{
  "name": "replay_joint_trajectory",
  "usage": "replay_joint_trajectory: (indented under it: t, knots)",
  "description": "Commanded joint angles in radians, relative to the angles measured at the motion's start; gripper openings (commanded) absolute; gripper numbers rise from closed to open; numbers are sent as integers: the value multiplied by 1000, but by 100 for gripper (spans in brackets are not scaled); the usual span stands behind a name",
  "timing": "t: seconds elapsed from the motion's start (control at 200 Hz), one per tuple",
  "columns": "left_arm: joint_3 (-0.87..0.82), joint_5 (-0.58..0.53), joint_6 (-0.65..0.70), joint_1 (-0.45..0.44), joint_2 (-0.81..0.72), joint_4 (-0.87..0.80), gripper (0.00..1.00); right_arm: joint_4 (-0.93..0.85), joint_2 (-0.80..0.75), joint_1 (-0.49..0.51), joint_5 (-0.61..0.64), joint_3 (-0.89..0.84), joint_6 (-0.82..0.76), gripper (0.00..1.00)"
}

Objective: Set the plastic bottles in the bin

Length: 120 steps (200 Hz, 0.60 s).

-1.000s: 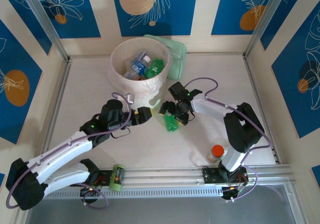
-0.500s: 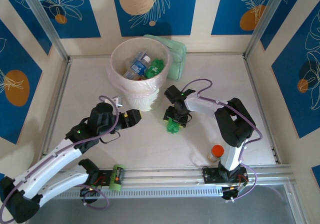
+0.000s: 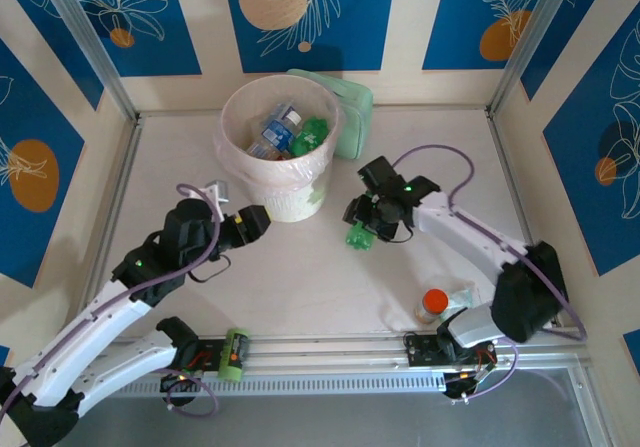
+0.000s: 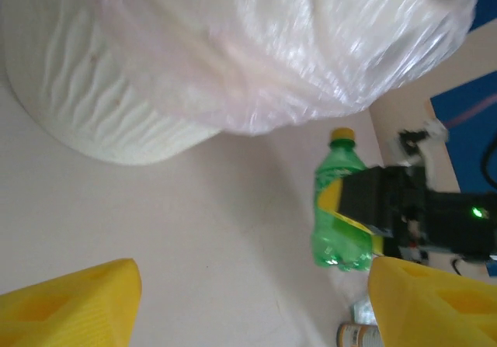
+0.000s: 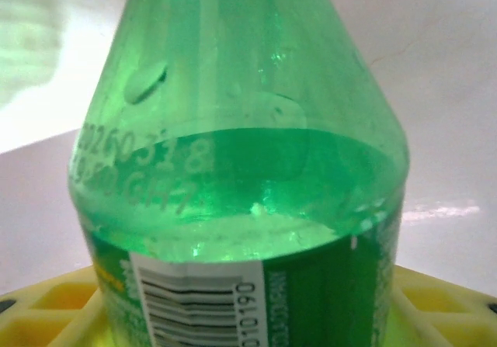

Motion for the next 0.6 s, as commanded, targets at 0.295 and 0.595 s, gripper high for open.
replay_joint_trajectory:
  t: [0.295, 0.595]
  knots:
    - [324, -178, 141, 118, 114, -180, 76, -115, -66, -43, -58, 563, -86, 59]
    - [387, -80, 98, 236, 205, -215, 75, -163, 437, 56, -95, 1239, -115, 59]
